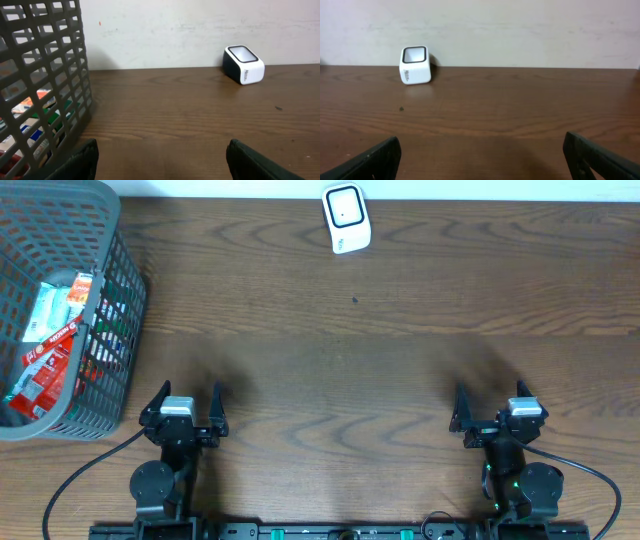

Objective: Scan the item barcode

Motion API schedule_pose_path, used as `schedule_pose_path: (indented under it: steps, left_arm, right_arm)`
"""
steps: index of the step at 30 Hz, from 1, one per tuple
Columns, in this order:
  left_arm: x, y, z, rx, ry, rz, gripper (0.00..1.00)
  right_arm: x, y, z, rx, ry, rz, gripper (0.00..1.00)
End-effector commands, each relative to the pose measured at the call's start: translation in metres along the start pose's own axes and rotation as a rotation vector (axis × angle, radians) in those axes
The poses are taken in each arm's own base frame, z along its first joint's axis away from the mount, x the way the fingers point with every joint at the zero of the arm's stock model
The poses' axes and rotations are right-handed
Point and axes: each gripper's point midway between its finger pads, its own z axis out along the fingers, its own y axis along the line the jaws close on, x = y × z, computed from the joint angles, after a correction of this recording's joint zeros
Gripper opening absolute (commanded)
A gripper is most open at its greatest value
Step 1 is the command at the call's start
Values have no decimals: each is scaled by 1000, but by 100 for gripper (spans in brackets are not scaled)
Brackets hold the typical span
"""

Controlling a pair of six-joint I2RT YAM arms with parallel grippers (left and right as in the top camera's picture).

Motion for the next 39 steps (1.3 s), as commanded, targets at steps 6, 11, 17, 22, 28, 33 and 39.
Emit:
schedule_pose_path:
  steps: [6, 11, 17, 22, 28, 33, 39]
  left_arm:
    - [14, -7, 0, 41, 49, 14, 82]
    - [14, -7, 0, 41, 49, 14, 82]
    - [14, -7, 0, 41, 49, 14, 82]
    - [14, -7, 0, 41, 49, 14, 82]
    - [14, -7, 0, 41, 49, 14, 82]
    - [14, -7, 0, 41, 49, 14, 82]
    - [14, -7, 0, 42, 50, -7, 82]
  right_arm:
    - [1, 2, 0, -5, 2, 13, 99]
    - [1, 2, 0, -5, 2, 13, 99]
    - [1, 2, 0, -5, 2, 13, 99]
    - [1, 2, 0, -5, 2, 13, 99]
    - [1, 2, 0, -5, 2, 13, 99]
    - [1, 2, 0, -5, 2, 13, 99]
    - [1, 2, 0, -5, 2, 13, 99]
